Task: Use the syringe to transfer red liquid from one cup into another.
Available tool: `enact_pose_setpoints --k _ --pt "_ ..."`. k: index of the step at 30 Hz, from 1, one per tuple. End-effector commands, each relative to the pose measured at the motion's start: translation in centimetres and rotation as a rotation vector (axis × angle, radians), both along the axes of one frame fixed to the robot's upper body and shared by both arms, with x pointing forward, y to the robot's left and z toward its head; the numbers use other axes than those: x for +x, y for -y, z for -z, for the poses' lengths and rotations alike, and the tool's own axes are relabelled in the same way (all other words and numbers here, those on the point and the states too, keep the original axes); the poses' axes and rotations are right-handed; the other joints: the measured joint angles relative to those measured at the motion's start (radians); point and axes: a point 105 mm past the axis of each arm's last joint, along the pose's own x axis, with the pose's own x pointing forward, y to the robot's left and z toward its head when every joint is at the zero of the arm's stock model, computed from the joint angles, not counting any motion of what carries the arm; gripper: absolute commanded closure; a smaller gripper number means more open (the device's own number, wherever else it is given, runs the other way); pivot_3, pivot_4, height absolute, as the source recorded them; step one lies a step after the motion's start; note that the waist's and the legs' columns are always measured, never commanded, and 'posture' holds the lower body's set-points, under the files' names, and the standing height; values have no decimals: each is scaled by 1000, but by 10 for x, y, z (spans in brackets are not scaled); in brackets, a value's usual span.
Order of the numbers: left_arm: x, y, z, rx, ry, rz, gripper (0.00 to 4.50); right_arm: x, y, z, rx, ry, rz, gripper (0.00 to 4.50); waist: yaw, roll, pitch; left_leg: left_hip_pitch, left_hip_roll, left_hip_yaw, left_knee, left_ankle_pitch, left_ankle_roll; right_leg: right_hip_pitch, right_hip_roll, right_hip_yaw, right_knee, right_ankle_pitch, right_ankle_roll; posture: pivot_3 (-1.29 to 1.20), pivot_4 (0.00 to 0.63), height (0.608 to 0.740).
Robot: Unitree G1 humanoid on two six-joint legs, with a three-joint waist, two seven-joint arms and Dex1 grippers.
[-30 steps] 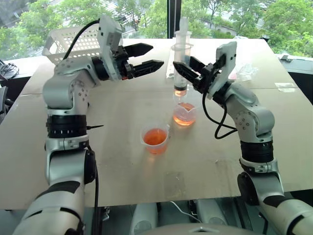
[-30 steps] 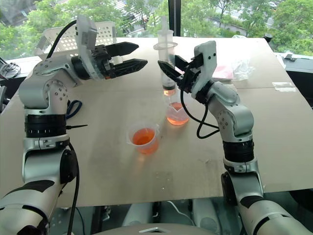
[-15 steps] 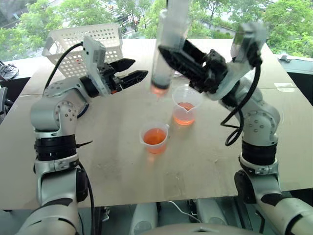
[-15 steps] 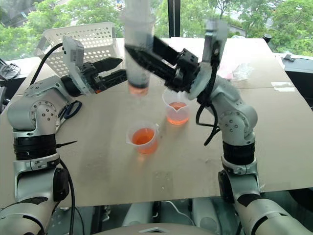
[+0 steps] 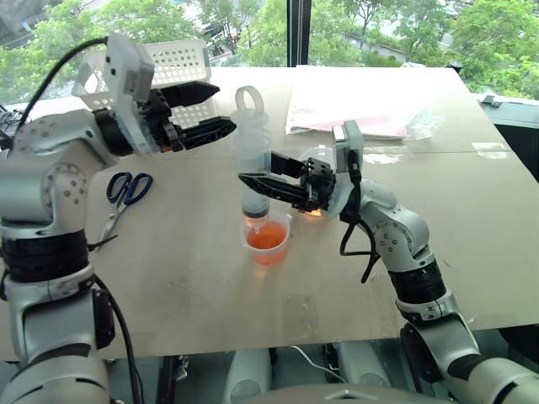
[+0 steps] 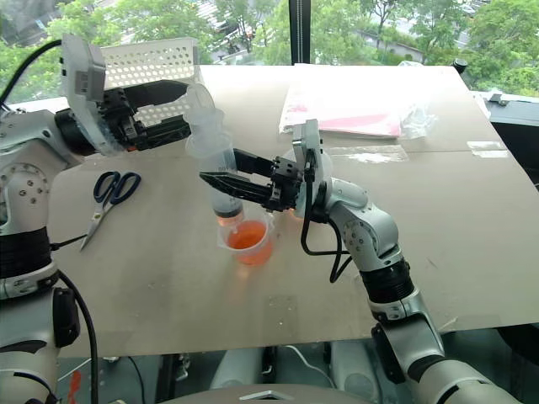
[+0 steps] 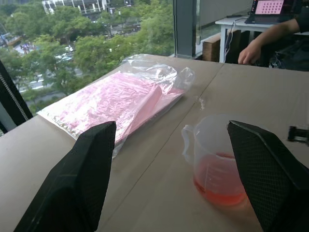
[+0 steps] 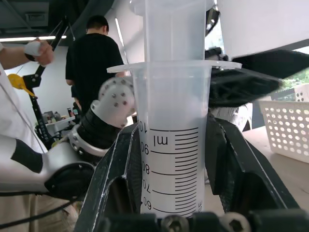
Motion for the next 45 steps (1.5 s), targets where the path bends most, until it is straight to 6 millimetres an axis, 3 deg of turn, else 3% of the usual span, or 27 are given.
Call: enact_pose_setpoints --k 1,8,17,24,31,45 --pt "-24 9 -23 28 62 56 769 -4 0 -3 -1 61 -7 3113 0 0 0 0 0 0 0 0 0 0 0 0 0 0 0 0 150 740" --pt "-35 18 -28 44 77 75 769 2 -4 10 -33 44 9 3113 1 0 0 2 0 0 0 0 0 1 0 0 1 0 0 0 150 740" --pt "-36 -13 -46 45 70 -13 769 16 -1 15 -78 45 81 3113 -2 0 0 2 0 0 0 0 0 1 0 0 1 0 0 0 150 740" --pt "-37 0 -34 83 56 20 769 24 -4 18 -113 57 119 3113 1 0 0 2 0 1 0 0 0 1 0 0 1 0 0 0 150 740" --pt "-30 6 -23 120 50 17 769 17 -8 6 -90 87 97 3113 1 0 0 2 0 0 0 0 0 1 0 0 1 0 0 0 150 740" --pt "-24 16 -31 101 90 50 769 4 -11 -8 -78 107 68 3114 2 0 0 2 0 0 0 0 0 1 0 0 1 0 0 0 150 740"
